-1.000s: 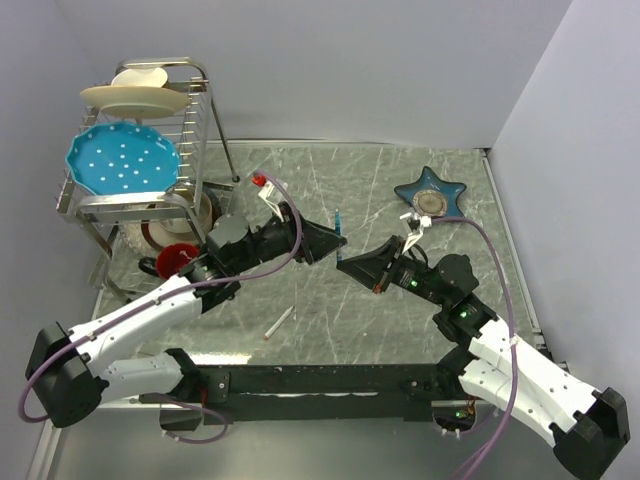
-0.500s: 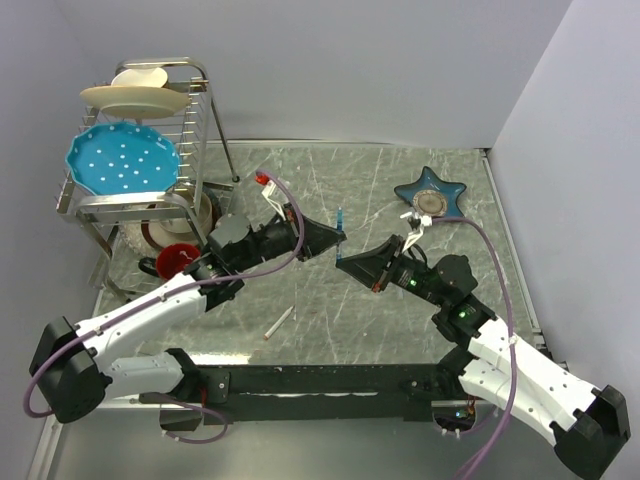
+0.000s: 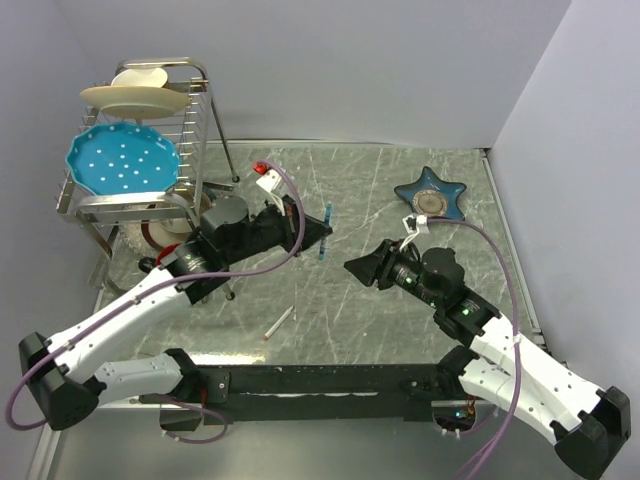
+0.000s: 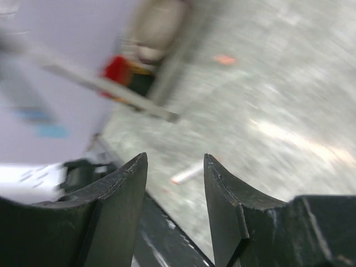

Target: Insert the pens into the pen caps

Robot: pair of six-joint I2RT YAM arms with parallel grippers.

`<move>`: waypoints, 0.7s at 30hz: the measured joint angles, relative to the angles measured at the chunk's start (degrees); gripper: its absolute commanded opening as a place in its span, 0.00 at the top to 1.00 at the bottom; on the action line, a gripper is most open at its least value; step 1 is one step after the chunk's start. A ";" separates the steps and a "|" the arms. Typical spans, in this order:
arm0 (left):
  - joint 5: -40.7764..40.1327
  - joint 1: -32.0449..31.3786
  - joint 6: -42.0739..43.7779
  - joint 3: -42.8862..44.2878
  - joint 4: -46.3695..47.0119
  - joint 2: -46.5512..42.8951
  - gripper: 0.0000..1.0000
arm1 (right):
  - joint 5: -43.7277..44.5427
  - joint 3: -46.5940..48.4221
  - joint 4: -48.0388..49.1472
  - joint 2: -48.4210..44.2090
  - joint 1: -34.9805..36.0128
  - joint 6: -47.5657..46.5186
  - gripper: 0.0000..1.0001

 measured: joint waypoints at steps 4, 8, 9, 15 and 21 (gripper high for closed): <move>-2.03 0.02 5.60 2.43 -5.46 -2.38 0.99 | 10.75 0.61 -12.11 1.53 -0.11 3.93 0.48; -2.73 0.00 9.64 2.54 -9.53 -3.78 0.99 | 22.25 4.24 -23.89 6.45 -0.96 9.97 0.49; -3.13 0.00 10.29 2.08 -10.14 -4.17 0.99 | 24.83 5.73 -26.95 7.98 -1.57 12.55 0.49; -5.35 0.00 12.24 -6.08 -10.69 -9.60 0.99 | 33.18 7.48 -33.77 13.55 -8.44 22.80 0.80; -6.86 0.00 12.98 -7.21 -10.21 -10.88 0.99 | 36.04 3.82 -31.74 15.15 -17.70 22.27 0.94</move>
